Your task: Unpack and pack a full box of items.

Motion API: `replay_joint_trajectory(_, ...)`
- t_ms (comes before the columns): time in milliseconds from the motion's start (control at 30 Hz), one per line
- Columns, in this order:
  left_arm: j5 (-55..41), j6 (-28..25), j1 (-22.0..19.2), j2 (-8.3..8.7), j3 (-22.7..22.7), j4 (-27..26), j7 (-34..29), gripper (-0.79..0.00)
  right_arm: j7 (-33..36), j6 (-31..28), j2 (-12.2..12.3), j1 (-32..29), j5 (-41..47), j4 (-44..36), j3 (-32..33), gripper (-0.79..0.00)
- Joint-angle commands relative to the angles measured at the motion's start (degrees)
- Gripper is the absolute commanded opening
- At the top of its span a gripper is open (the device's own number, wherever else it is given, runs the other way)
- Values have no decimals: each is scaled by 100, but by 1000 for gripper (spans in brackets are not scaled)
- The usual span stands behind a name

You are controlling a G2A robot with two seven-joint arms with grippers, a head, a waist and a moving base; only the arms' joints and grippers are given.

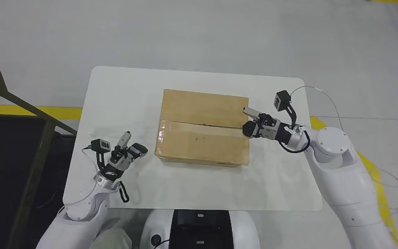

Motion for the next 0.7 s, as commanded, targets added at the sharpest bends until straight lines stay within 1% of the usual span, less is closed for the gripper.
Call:
replay_joint_trajectory(0,93,-53,-146,-33,90,117,176,0,0,0,0,0,0,0,0,0)
replay_joint_trajectory(267,491,-223,-759,-196,570,522,893,0,0,0,0,0,0,0,0,0)
replay_joint_trajectory(433,635,-272,-1088,-299,784,751,1365,0,0,0,0,0,0,0,0,0)
replay_joint_trajectory(533,721,-245,-1236,-343,818,882,1569,0,0,0,0,0,0,0,0,0)
replay_joint_trajectory(667,703,-281,-1325,-383,763,994,1728,0,0,0,0,0,0,0,0,0)
